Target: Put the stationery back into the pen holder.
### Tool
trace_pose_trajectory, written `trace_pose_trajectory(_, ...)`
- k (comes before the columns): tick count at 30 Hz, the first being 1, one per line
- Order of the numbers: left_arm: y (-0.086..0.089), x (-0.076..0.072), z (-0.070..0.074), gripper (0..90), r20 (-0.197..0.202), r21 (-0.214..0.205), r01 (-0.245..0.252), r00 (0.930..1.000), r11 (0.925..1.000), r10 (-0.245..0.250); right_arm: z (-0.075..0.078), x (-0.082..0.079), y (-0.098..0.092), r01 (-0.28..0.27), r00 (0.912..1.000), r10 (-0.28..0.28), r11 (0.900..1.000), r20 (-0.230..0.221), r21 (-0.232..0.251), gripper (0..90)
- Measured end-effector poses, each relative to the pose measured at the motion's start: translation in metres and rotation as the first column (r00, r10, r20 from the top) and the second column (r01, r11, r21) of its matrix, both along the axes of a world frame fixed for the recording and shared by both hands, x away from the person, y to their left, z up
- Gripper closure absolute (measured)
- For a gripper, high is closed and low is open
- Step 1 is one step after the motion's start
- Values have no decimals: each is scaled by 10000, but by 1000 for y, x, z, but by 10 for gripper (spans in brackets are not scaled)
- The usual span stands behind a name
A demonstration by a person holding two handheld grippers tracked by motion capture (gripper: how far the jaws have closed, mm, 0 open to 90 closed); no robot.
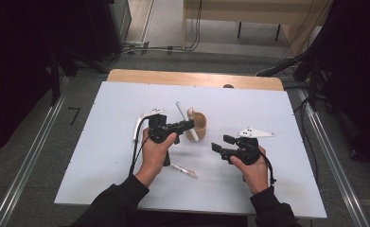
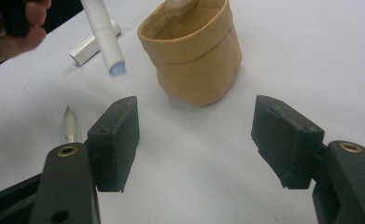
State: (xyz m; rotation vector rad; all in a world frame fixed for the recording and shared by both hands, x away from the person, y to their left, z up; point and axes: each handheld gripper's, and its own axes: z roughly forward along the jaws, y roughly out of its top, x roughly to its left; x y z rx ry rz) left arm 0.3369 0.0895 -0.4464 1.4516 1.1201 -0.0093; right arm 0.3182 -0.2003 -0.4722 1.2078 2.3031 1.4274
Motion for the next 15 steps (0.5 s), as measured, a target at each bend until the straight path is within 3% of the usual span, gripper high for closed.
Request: trace_pose_trajectory(15, 1, 19, 8, 793, 179, -92, -654, 9977, 9978, 656, -1, 1, 0, 56, 10000, -56, 9999, 8, -98, 311)
